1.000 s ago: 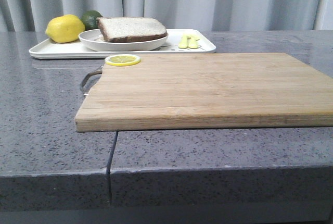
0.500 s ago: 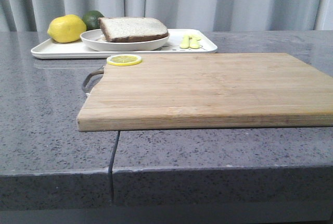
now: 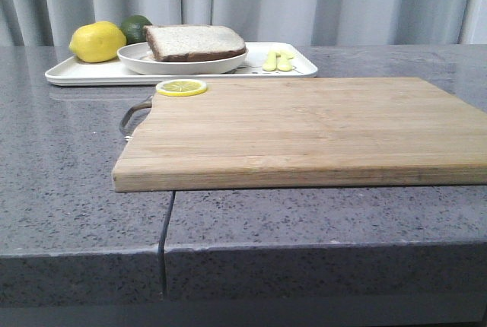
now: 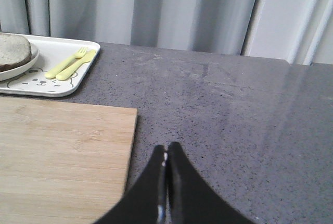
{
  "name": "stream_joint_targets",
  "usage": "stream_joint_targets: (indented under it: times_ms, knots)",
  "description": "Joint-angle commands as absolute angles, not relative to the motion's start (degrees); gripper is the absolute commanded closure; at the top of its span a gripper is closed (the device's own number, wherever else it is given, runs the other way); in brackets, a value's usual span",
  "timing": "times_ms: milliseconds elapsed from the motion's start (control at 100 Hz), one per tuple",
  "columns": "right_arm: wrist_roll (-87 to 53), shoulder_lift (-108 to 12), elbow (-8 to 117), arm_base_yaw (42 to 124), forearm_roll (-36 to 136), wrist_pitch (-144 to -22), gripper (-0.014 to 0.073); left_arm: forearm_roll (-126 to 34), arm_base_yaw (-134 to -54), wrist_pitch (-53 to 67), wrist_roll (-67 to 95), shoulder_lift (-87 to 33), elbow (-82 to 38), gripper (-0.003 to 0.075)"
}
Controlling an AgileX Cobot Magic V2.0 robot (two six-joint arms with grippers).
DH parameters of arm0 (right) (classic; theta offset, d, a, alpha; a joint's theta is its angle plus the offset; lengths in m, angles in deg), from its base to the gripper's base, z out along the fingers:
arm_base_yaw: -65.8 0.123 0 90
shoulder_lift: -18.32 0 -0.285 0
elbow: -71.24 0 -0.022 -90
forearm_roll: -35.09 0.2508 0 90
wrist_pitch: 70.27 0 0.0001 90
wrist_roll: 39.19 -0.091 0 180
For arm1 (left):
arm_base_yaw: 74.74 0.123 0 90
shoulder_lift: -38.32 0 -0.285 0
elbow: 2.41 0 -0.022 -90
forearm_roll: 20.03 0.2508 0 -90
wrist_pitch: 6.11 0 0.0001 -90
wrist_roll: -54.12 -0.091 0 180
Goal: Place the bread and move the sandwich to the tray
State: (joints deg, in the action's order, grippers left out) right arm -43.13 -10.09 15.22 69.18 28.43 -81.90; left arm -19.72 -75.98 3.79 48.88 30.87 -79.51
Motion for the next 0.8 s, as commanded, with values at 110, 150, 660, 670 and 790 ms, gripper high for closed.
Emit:
stream_joint_targets:
  times_ms: [110, 150, 660, 670, 790]
  knots:
    - [-42.95, -10.42, 16.73, 68.91, 28.03, -77.2, 0.0661, -19.6, -75.8, -0.37, 49.23, 32.56, -80.44, 0.074]
    - [-42.95, -10.42, 16.73, 68.91, 28.03, -77.2, 0.0661, -19.6, -75.8, -0.71, 49.23, 32.56, -80.44, 0.074]
    - [-42.95, -10.42, 16.73, 68.91, 28.03, -77.2, 0.0661, -21.43, -75.8, -1.5, 49.23, 32.56, -80.44, 0.074]
    - [-42.95, -10.42, 16.73, 68.91, 28.03, -77.2, 0.0661, -21.43, -75.8, -1.5, 49.23, 32.56, -80.44, 0.074]
    - [-42.95, -10.42, 16.73, 68.91, 28.03, -77.2, 0.0661, -21.43, -75.8, -1.5, 49.23, 32.56, -80.44, 0.074]
